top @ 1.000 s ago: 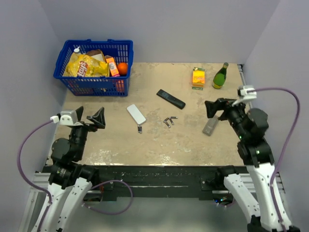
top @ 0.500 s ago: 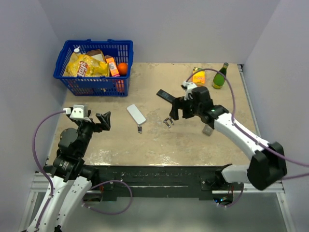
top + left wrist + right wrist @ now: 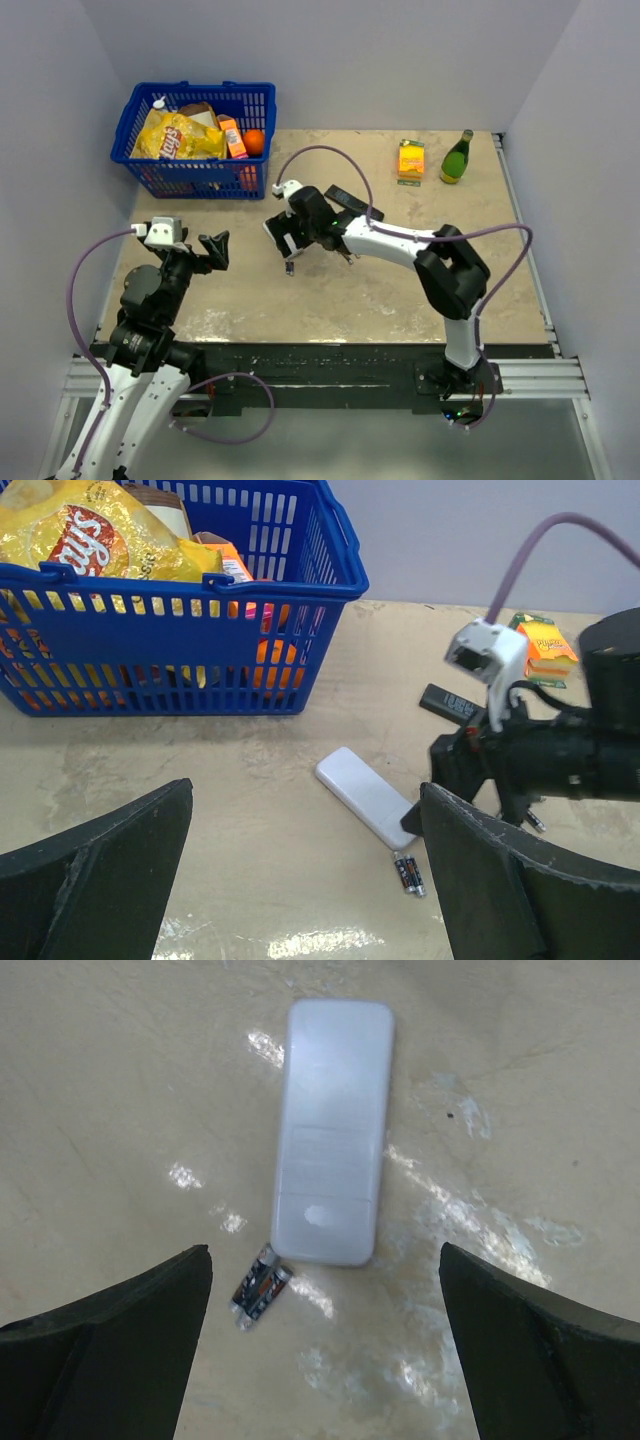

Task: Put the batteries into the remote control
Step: Pick up the remote control from the center of the board.

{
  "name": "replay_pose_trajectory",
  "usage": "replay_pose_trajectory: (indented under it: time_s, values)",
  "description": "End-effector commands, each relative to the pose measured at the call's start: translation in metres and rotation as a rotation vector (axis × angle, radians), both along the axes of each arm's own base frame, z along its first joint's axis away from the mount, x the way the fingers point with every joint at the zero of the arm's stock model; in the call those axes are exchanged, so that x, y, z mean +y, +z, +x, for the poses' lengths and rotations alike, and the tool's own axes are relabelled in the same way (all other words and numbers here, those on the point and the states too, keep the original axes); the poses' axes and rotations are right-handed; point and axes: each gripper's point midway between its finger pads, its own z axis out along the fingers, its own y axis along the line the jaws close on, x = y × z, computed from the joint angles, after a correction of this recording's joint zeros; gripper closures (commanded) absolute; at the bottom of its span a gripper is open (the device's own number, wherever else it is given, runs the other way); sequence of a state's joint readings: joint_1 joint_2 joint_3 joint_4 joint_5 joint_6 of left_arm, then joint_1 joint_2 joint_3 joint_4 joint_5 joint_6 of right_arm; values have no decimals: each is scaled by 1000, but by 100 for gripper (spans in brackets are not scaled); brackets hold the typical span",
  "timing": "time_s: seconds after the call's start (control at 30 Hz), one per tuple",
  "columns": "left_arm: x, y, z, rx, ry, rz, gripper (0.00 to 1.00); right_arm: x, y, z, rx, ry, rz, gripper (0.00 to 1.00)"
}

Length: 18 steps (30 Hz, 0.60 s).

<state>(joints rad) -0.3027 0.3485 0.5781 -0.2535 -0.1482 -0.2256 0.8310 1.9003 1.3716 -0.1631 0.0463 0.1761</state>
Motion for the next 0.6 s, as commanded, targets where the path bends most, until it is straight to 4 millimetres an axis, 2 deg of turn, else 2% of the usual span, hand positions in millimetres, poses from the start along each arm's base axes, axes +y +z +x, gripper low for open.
replay_pose_trajectory:
  time_s: [0.0,0.07,0.1,0.2,0.33,0.57]
  values:
    - [0,20,-2,-48,-3,-15,0,22,-2,20,-77,-20,-47,2]
    - [0,21,-2,-51,-5,-14,0,27,-6,23,-77,-26,-60,2]
    - [0,21,-2,-51,-4,-14,0,27,-17,22,-66,-27,-82,2]
    - [0,21,-2,-52,-5,-14,0,27,-29,24,-63,-40,-118,2]
    - [0,21,-2,-51,-7,-14,0,26,-39,28,-61,-51,-141,2]
    - [0,21,-2,-51,-5,-12,0,26,-53,28,-50,-48,-169,14]
